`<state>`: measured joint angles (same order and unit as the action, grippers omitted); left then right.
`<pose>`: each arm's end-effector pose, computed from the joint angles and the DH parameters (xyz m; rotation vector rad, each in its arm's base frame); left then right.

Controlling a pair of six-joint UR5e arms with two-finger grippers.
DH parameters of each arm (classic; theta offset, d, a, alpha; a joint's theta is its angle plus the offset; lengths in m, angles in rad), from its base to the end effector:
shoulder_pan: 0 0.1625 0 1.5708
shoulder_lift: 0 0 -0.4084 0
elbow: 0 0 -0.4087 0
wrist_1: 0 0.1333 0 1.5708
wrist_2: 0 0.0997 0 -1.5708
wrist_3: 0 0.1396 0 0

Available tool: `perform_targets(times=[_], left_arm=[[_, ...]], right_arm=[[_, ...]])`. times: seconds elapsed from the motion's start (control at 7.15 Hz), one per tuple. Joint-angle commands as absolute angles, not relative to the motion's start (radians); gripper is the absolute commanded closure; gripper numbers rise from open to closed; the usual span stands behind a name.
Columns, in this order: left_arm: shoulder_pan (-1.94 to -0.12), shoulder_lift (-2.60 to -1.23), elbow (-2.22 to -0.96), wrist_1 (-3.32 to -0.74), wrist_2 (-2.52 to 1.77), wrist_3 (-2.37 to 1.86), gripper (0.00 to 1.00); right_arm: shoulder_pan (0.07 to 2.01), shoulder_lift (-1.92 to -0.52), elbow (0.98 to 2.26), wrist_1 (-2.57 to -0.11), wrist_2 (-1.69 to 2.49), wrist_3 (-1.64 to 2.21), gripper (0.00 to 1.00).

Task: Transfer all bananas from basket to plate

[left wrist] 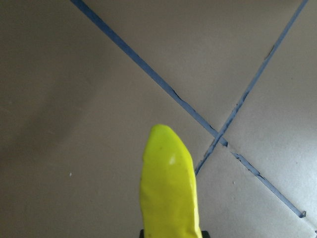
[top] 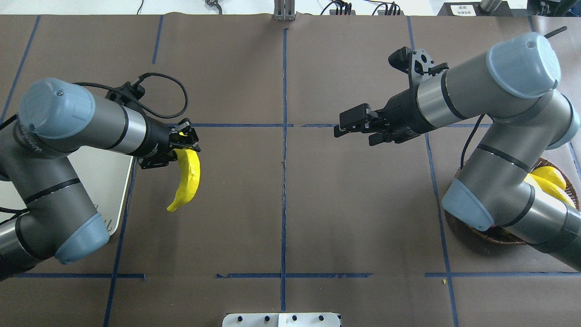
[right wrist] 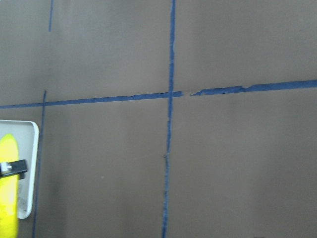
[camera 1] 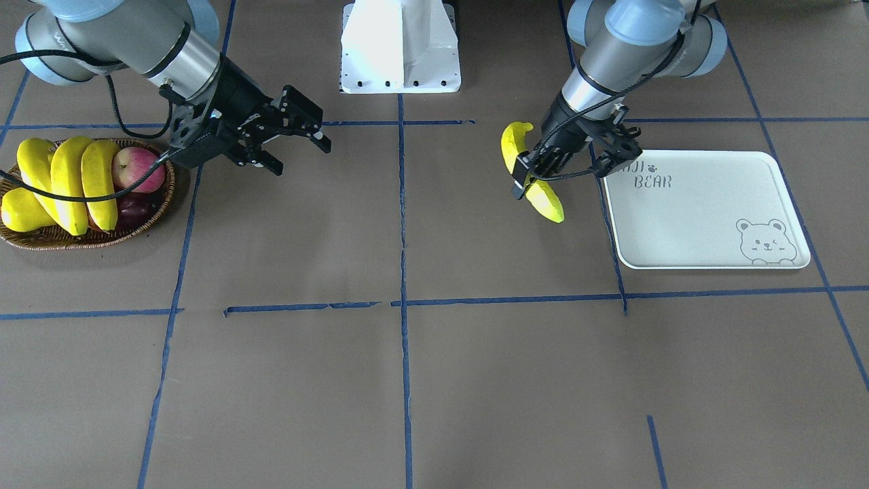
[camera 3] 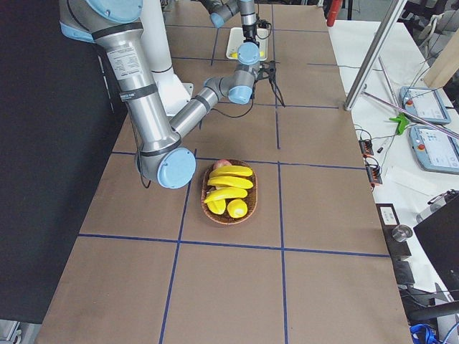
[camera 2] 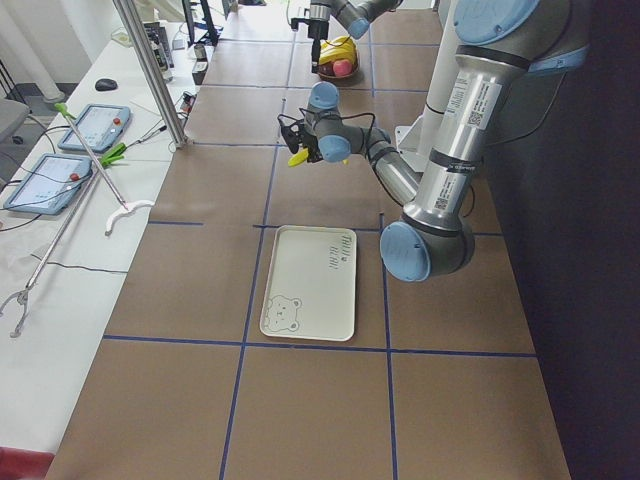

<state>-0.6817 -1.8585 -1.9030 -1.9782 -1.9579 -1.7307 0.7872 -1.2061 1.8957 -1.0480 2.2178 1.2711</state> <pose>0.4235 -0.4474 0.2982 -0.0798 1.0845 -0.5600 -0.3889 -0.4599 0.2297 0.1195 -1.2816 0.0264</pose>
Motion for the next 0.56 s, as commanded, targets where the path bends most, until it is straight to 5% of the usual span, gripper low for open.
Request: perform_targets(times=[0.0, 0.42], left_arm=[[-0.733, -1.668, -1.921, -1.979, -1.962, -1.555, 1.0], [-0.91, -1.511, -1.861, -1.985, -2.049, -1.201, 1.0]], right_arm=[[0.845, -1.235, 1.905, -1.26, 2.233, 1.026, 0.0], [0.932, -1.364, 2.053, -1.587, 2.233, 0.632, 0.0]])
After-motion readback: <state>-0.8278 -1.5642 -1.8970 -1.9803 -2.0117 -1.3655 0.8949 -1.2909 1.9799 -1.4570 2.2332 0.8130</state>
